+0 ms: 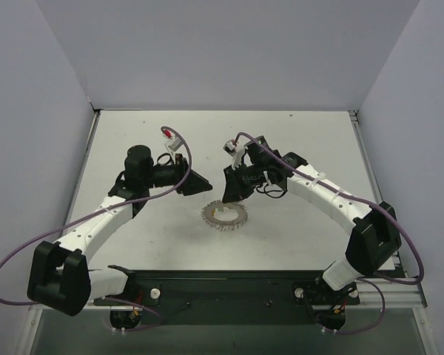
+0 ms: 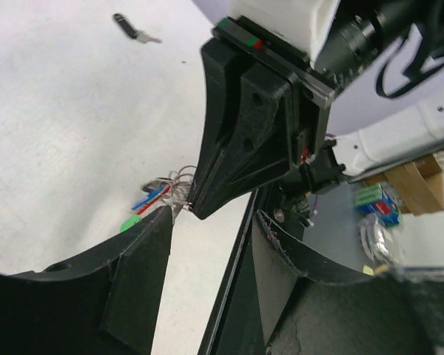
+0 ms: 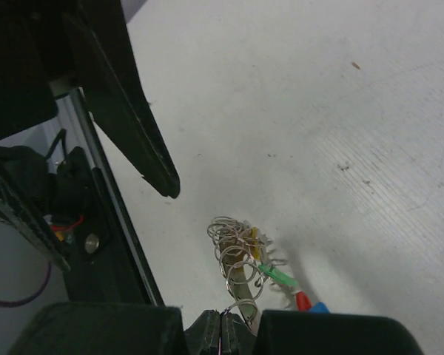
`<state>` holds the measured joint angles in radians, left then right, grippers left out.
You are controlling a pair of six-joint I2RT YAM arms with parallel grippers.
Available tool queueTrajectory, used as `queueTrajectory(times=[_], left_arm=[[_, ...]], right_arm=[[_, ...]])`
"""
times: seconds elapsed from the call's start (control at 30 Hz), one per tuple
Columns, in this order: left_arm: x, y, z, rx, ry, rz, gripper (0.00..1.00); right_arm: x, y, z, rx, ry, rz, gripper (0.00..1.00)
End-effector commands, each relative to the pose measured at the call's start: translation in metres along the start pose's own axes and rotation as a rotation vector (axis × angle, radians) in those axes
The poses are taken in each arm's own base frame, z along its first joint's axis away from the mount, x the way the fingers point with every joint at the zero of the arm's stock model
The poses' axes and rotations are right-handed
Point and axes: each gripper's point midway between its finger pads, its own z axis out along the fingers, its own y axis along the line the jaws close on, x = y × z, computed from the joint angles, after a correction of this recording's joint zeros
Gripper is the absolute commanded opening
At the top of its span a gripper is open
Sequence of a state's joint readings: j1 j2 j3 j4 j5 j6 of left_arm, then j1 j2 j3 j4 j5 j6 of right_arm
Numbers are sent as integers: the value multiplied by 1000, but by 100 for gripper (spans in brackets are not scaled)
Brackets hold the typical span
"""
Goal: Put the keys on the keyring
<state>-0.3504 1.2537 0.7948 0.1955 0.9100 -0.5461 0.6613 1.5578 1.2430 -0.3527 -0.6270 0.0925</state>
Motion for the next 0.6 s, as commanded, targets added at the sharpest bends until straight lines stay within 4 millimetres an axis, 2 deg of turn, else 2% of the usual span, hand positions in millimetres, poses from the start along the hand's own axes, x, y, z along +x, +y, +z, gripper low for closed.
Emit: queueTrajectory(times=[0.0, 0.13, 0.33, 0.57], left_arm=[[-27, -64, -15, 236, -36, 220, 57], [-28, -95, -28, 340, -17, 284, 56], [-37, -128, -44, 414, -40, 368, 56], [-49, -154, -54, 466, -66, 449, 56]], right_arm=[[-37, 58, -47, -201, -115, -146, 0], [-47, 85, -70, -297, -139, -196, 0], [-54, 120, -103, -421, -146, -255, 0], [-59, 156, -137, -564, -174, -313, 0]])
